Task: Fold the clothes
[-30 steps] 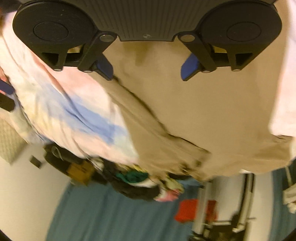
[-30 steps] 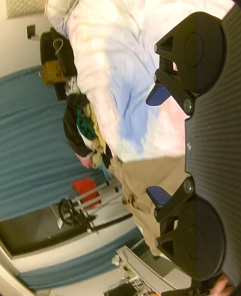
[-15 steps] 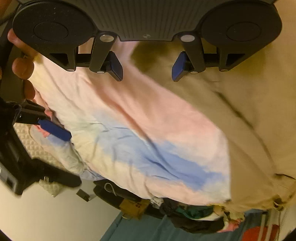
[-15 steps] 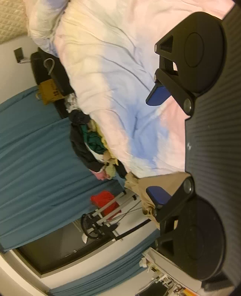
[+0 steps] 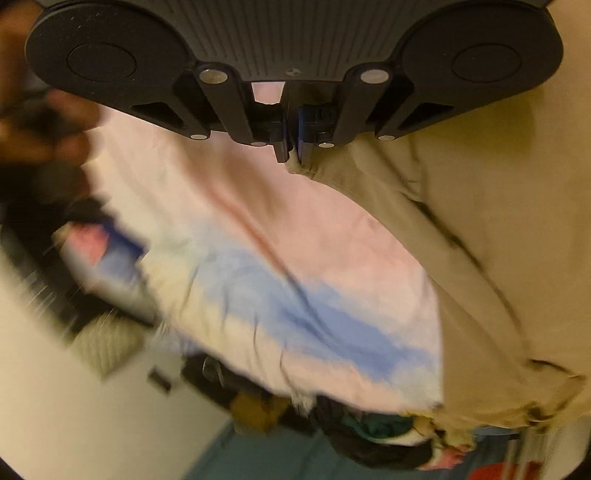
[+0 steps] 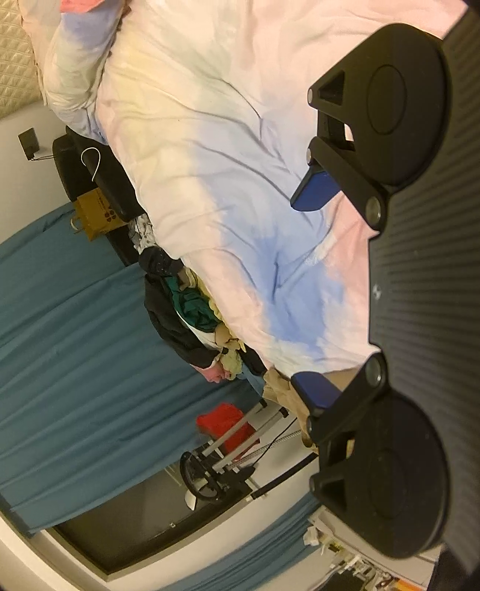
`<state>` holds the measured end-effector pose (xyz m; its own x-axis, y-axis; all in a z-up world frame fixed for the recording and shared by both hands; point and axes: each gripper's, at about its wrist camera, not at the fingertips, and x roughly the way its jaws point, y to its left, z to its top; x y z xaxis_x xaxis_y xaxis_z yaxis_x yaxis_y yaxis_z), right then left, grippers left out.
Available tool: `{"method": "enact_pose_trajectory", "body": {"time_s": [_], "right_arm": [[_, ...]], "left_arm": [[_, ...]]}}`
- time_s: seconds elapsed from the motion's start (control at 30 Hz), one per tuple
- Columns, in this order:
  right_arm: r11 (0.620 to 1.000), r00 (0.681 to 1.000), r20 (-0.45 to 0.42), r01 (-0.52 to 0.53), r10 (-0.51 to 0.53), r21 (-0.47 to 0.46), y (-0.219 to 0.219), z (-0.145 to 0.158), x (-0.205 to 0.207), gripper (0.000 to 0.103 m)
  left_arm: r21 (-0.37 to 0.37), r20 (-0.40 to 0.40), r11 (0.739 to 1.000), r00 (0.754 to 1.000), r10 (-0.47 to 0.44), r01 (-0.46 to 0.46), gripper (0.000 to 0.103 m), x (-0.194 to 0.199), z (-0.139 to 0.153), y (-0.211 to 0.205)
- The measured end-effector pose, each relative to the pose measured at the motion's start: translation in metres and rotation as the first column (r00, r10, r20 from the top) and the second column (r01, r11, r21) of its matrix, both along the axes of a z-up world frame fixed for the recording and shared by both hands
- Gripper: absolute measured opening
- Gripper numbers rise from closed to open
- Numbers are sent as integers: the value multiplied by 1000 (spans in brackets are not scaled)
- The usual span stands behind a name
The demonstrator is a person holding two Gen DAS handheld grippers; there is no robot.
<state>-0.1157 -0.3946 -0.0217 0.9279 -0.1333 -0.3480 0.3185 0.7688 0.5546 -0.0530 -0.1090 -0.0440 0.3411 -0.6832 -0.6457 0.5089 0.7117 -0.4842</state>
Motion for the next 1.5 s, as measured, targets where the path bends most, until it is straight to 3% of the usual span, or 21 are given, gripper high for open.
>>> {"method": "enact_pose_trajectory", "body": {"time_s": [0.17,0.27,0.43,0.53,0.63,0.7,0.77,0.8,0.9,0.97,1.07,1.2,1.3,1.4,1.5], "right_arm": [[1000,999,49,-11,11,4,12,8,-5,95],[999,998,38,-47,48,-21,25,11,-3,95],[988,992,2,-128,128,-82,49,17,5,95],[977,984,-20,-177,176,-120,63,21,10,95],[961,974,-43,-226,222,-157,77,25,14,95],[946,966,-53,-260,255,-193,85,32,16,95],[921,955,-49,-295,292,-253,92,44,15,95],[914,953,-41,-298,299,-273,95,52,16,95],[919,953,-17,-296,302,-260,101,72,33,95],[922,951,-5,-300,308,-245,108,82,50,95],[930,953,25,-288,302,-229,121,80,77,95],[940,962,10,-266,274,-215,127,34,107,95],[939,955,-97,-294,281,-181,121,-11,126,95],[939,947,-148,-307,285,-157,113,-31,145,95],[936,951,-122,-303,284,-182,112,-35,161,95]], "left_arm": [[-131,-36,982,991,130,-134,4,-23,32,81],[-139,-94,967,975,204,-215,4,-31,28,116],[24,-157,945,932,326,-326,4,-31,-4,143],[125,-201,929,908,367,-348,4,-25,-26,149],[148,-267,936,898,349,-320,6,-16,-35,153],[109,-264,950,912,313,-294,13,-17,-24,156],[105,-227,947,920,320,-304,41,2,-13,156],[104,-207,945,922,326,-310,47,12,-7,156],[100,-148,939,928,341,-329,54,42,9,156],[97,-108,935,930,351,-341,64,63,20,156],[91,-47,929,930,365,-359,73,93,36,156],[73,-41,876,876,481,-477,74,172,8,154],[32,-53,816,815,577,-577,74,229,-19,156],[12,14,774,774,633,-633,74,281,-38,145],[-4,59,733,732,679,-680,74,314,-53,135]]}}
